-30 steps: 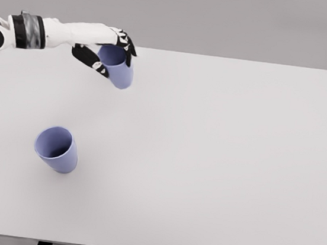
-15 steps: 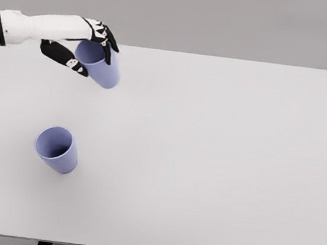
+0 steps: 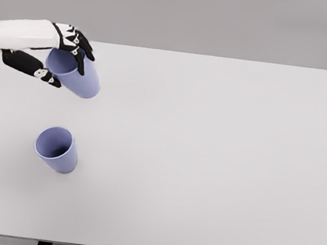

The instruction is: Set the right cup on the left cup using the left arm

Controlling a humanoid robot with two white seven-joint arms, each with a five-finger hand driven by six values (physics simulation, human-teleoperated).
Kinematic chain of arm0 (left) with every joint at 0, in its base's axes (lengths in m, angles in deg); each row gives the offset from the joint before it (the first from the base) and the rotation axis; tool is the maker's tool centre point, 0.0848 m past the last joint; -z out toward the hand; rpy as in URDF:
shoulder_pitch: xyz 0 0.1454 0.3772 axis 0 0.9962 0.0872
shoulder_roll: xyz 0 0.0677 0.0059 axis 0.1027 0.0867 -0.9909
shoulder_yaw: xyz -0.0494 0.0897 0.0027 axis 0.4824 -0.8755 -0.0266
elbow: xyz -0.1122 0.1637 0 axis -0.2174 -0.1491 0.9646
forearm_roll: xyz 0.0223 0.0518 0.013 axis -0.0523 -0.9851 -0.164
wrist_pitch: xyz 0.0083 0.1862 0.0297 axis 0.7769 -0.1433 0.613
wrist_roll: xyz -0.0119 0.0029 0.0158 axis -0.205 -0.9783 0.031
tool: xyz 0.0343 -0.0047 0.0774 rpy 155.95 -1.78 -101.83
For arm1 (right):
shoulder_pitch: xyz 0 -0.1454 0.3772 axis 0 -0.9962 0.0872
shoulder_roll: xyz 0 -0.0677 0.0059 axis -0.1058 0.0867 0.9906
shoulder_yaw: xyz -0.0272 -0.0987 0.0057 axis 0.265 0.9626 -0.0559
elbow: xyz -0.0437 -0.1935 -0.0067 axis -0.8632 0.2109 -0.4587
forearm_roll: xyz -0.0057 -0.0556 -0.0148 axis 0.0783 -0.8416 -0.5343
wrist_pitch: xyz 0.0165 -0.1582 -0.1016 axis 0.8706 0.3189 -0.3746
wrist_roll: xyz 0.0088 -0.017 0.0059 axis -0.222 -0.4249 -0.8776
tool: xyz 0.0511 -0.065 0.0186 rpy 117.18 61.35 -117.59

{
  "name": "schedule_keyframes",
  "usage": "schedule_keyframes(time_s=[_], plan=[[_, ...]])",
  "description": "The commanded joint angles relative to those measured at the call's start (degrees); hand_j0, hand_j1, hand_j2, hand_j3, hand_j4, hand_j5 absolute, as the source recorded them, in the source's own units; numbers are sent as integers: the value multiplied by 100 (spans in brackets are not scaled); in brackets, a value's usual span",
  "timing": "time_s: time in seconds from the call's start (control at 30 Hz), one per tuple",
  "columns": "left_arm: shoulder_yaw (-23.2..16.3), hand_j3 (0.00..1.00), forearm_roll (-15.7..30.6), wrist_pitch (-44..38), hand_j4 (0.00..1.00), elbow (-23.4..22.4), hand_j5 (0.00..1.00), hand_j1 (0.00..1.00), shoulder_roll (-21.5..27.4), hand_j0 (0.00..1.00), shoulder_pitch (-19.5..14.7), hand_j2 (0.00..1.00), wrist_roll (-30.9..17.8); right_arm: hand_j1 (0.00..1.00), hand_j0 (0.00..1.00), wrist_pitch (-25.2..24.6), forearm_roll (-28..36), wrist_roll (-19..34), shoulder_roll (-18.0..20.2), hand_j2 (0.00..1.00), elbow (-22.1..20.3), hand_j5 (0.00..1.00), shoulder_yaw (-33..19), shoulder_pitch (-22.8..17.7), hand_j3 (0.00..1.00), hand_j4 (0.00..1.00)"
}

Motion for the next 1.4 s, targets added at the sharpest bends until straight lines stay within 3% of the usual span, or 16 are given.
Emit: schedule_keyframes(time_s=[0.0,0.47,0.83,1.37], plan=[[9,50,51,-12,50,266,50,50,288,50,0,50,-12,100,100,4,-6,3,0,100,-1,100,0,0,100,100],[9,50,51,-12,50,934,50,50,1219,50,9,50,-469,100,100,4,-6,3,0,100,7,100,0,0,100,100],[-70,50,51,-12,50,934,50,50,1237,50,246,50,-662,100,100,4,-6,3,0,100,-1,100,0,0,100,100],[-70,50,130,-12,50,943,50,50,1395,50,299,50,-820,100,100,4,-6,3,0,100,-1,100,0,0,100,100]])
